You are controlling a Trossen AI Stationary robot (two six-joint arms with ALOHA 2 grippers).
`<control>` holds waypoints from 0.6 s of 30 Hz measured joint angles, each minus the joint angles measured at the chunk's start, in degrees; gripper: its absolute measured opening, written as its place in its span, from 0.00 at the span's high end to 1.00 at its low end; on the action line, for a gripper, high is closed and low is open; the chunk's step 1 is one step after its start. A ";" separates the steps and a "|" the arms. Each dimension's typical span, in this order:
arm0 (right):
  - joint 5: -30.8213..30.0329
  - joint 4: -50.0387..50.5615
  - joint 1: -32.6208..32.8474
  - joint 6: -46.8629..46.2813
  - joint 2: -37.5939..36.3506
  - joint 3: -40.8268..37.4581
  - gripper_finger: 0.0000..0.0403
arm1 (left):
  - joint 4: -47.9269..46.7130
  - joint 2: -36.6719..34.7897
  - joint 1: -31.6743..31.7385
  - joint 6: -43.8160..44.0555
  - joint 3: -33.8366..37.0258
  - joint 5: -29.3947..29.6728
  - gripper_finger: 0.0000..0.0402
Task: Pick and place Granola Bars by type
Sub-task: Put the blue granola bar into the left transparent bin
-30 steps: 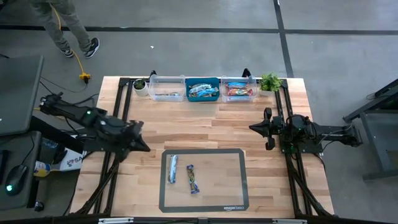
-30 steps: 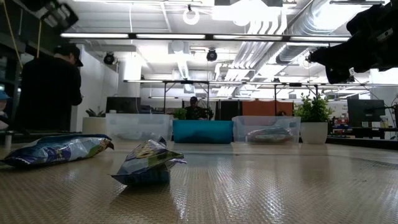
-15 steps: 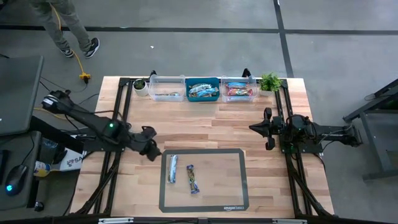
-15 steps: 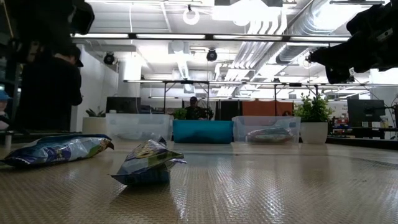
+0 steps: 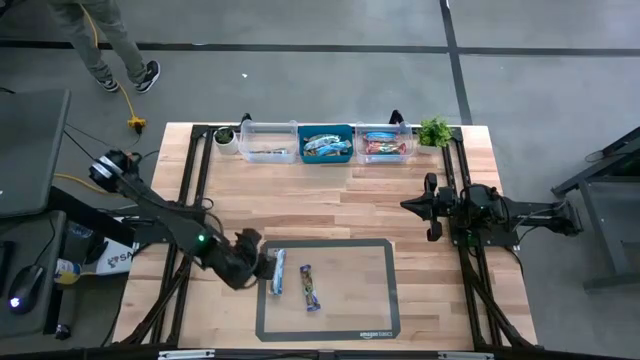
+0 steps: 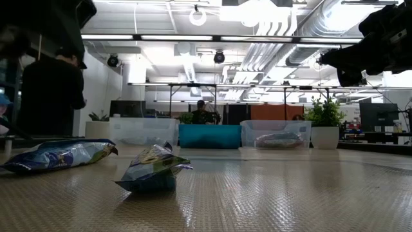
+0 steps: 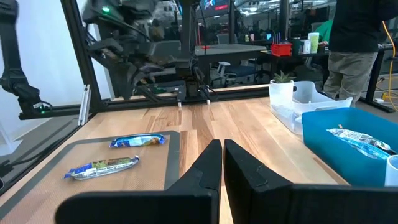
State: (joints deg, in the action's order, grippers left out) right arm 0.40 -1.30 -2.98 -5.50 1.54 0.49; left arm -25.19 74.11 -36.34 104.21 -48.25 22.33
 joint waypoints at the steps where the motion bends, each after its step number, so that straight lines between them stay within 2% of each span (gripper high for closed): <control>1: 0.01 -0.01 0.00 0.00 0.00 0.00 1.00 | -2.28 1.77 -0.41 1.21 -2.31 0.28 1.00; 12: 0.00 -0.15 0.00 0.00 -0.02 0.00 1.00 | -31.64 21.69 0.23 6.98 -30.81 -3.19 1.00; 15: 0.00 -0.15 0.00 0.00 -0.02 0.00 1.00 | -36.33 25.27 0.97 7.29 -34.27 -7.68 1.00; 18: 0.00 -0.15 0.00 0.00 -0.02 0.00 1.00 | -35.81 27.12 1.47 7.15 -34.68 -12.46 0.99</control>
State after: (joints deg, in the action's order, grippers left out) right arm 0.40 -1.45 -2.98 -5.50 1.52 0.49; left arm -61.00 101.23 -34.86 111.36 -82.93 9.87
